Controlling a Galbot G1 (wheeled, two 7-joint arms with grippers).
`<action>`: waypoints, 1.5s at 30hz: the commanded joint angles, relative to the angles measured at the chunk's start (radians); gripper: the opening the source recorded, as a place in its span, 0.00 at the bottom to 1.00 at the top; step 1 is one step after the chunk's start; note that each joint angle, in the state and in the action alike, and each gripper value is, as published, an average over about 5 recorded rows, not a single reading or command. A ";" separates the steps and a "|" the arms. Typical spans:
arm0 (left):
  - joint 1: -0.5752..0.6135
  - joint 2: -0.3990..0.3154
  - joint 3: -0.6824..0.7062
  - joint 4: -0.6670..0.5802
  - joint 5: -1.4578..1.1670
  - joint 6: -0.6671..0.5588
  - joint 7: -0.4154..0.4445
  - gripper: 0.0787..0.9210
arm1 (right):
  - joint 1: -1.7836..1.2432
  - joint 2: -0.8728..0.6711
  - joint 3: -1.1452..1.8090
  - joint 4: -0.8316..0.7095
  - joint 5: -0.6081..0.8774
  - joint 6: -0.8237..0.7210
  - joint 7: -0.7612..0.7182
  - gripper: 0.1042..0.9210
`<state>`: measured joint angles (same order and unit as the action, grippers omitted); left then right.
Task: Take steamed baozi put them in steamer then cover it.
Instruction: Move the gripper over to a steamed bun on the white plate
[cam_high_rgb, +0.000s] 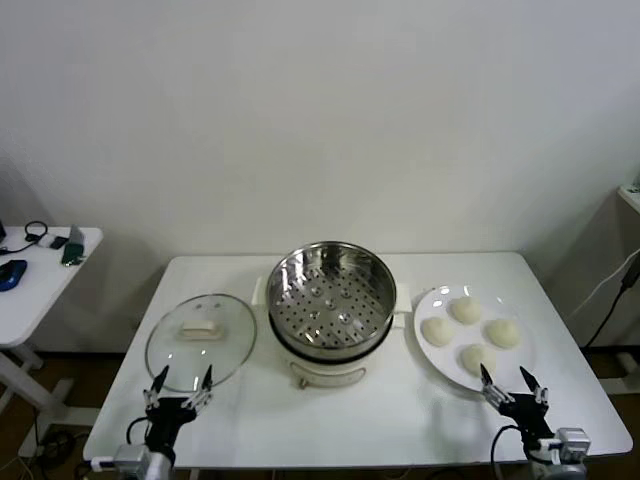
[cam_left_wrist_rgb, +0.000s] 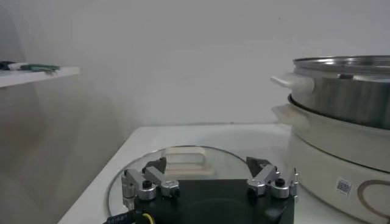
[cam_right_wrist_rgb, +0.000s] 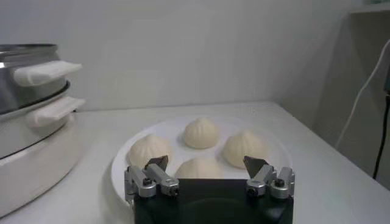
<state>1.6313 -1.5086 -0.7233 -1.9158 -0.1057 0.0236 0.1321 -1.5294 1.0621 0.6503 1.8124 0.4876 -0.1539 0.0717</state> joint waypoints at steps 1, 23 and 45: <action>0.001 0.009 0.001 -0.005 -0.001 -0.007 0.001 0.88 | 0.320 -0.143 -0.053 -0.086 -0.059 -0.175 -0.001 0.88; 0.007 0.036 -0.001 0.008 -0.007 -0.031 -0.001 0.88 | 1.568 -0.571 -1.268 -0.748 -0.580 0.213 -1.184 0.88; 0.002 0.058 -0.034 0.057 -0.043 -0.045 -0.002 0.88 | 1.728 -0.205 -1.661 -1.120 -0.469 0.225 -1.267 0.88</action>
<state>1.6334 -1.4614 -0.7540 -1.8699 -0.1369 -0.0204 0.1294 0.1540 0.7416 -0.9088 0.8608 0.0288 0.0345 -1.1349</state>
